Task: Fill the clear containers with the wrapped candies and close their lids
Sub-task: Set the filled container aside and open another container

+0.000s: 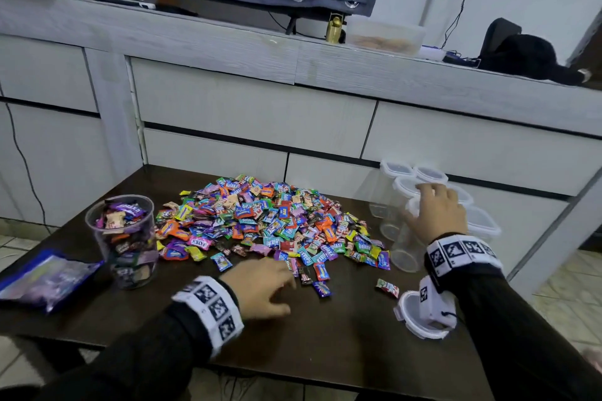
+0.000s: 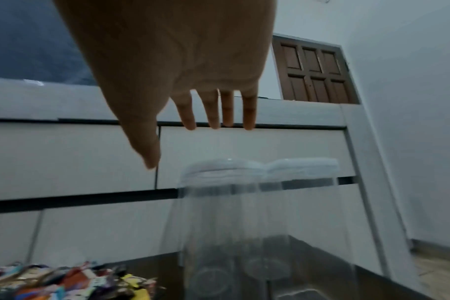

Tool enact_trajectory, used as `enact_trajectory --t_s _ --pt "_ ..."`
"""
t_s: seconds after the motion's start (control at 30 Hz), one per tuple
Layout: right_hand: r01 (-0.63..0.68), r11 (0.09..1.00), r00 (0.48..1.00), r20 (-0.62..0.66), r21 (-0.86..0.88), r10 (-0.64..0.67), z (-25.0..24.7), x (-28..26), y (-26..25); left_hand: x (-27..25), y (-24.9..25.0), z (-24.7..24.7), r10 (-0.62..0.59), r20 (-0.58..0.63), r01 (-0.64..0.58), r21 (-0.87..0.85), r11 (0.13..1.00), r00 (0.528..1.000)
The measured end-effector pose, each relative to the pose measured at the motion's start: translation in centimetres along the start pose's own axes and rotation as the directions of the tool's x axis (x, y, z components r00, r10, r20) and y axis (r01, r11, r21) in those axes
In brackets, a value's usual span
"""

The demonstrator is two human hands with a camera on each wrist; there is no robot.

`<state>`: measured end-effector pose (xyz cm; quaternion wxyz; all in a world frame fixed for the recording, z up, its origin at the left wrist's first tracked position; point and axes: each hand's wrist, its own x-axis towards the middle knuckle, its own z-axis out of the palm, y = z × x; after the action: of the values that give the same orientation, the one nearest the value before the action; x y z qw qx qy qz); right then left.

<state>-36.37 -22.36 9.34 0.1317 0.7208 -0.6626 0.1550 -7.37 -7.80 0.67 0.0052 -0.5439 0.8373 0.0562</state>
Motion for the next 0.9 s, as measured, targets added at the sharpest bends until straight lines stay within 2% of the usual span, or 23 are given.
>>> enact_trajectory --t_s 0.07,0.13,0.2,0.27,0.33,0.43,0.53,0.67,0.77,0.9 --pt "-0.09 0.992 0.983 0.154 -0.092 0.104 0.4 0.5 1.4 1.0 0.9 1.4 -0.009 0.106 0.01 -0.012 1.0 0.994" --pt "-0.092 0.983 0.963 0.235 -0.158 0.128 1.2 0.4 2.3 1.4 0.9 2.3 -0.02 0.171 0.025 -0.025 0.999 0.985" --pt "-0.078 0.979 0.964 0.237 -0.19 0.123 1.8 0.1 2.7 1.5 0.5 2.9 -0.025 0.202 0.036 -0.047 0.998 0.979" --pt "-0.087 0.979 0.977 0.178 -0.186 0.12 2.1 -0.2 2.6 1.4 0.2 3.4 -0.027 0.193 0.041 -0.07 0.997 0.981" --pt "-0.108 0.986 0.984 0.125 -0.127 0.124 2.2 -0.5 2.2 1.3 0.0 3.9 -0.033 0.171 0.05 -0.093 0.994 0.985" --pt "-0.131 0.991 0.978 0.163 0.014 0.127 2.4 -0.5 1.7 1.1 -0.1 4.6 -0.038 0.15 0.056 -0.113 0.992 0.988" --pt "-0.061 0.997 0.981 0.185 0.036 0.053 2.2 -0.4 1.2 1.0 -0.2 4.9 -0.038 0.141 0.057 -0.136 0.989 0.989" --pt "0.093 0.983 0.995 0.023 0.161 -0.098 -0.1 -0.3 -0.1 1.0 -0.4 4.9 -0.038 0.152 0.061 -0.154 0.986 0.988" --pt "0.226 0.899 0.972 -0.032 0.375 -0.231 -2.4 -0.9 -2.1 1.1 -0.6 4.7 -0.064 0.155 0.097 -0.216 0.972 0.986" --pt "0.336 0.753 0.894 0.061 0.566 -0.445 -3.8 -3.4 -5.5 1.1 -1.4 3.8 -0.147 0.12 0.186 -0.465 0.865 0.982"
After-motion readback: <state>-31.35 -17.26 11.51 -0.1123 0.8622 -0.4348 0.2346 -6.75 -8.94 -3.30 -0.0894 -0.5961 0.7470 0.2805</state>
